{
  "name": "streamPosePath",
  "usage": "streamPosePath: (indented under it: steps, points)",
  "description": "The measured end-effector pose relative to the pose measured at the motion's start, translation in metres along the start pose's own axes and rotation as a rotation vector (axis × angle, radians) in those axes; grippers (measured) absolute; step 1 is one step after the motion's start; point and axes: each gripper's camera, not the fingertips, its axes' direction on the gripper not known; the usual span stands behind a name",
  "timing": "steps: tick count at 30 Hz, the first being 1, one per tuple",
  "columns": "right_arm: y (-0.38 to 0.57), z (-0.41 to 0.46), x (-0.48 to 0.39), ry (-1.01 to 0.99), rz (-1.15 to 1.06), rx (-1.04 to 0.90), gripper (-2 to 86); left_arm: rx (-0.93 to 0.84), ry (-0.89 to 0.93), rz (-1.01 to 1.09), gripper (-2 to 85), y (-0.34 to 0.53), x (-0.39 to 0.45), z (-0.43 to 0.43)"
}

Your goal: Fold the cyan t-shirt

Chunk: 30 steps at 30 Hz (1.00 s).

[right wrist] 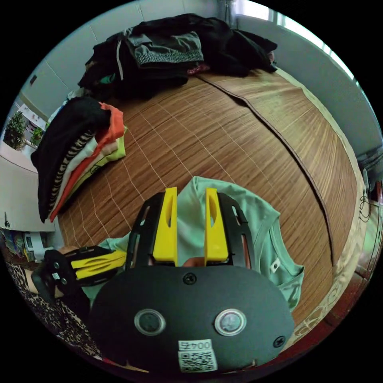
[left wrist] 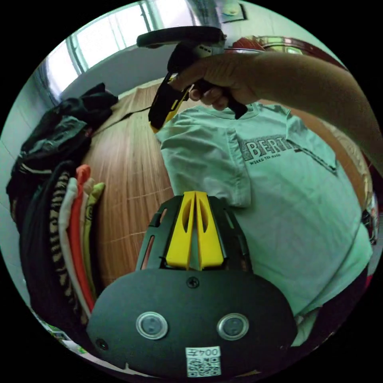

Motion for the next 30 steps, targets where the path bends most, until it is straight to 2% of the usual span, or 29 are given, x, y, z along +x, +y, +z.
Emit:
streamPosePath:
  steps: [6,9,14,18,23,27,30]
  points:
    - [-0.019,0.019,-0.011,0.074,-0.049,-0.117,3.9,-0.015,0.24,-0.116,0.3,-0.01,-0.08,0.0]
    - [-0.017,0.016,-0.023,0.159,-0.105,-0.099,1.5,-0.022,0.283,-0.134,0.2,-0.015,-0.105,-0.002]
    - [-0.017,0.001,0.0,0.182,0.053,0.088,-0.4,-0.03,0.288,-0.14,0.2,-0.024,-0.133,-0.009]
    - [-0.017,0.011,0.018,0.188,0.124,0.054,-0.4,-0.03,0.303,-0.146,0.2,-0.03,-0.153,-0.017]
    - [0.047,-0.047,0.012,-0.005,0.112,0.28,1.1,-0.02,0.357,-0.181,0.1,-0.03,-0.178,-0.028]
    - [0.096,-0.05,-0.003,0.001,0.124,0.232,1.1,-0.02,0.323,-0.167,0.1,-0.03,-0.186,-0.044]
    - [0.166,-0.093,-0.018,-0.063,0.156,0.408,-0.1,-0.027,0.317,-0.154,0.1,-0.028,-0.195,-0.061]
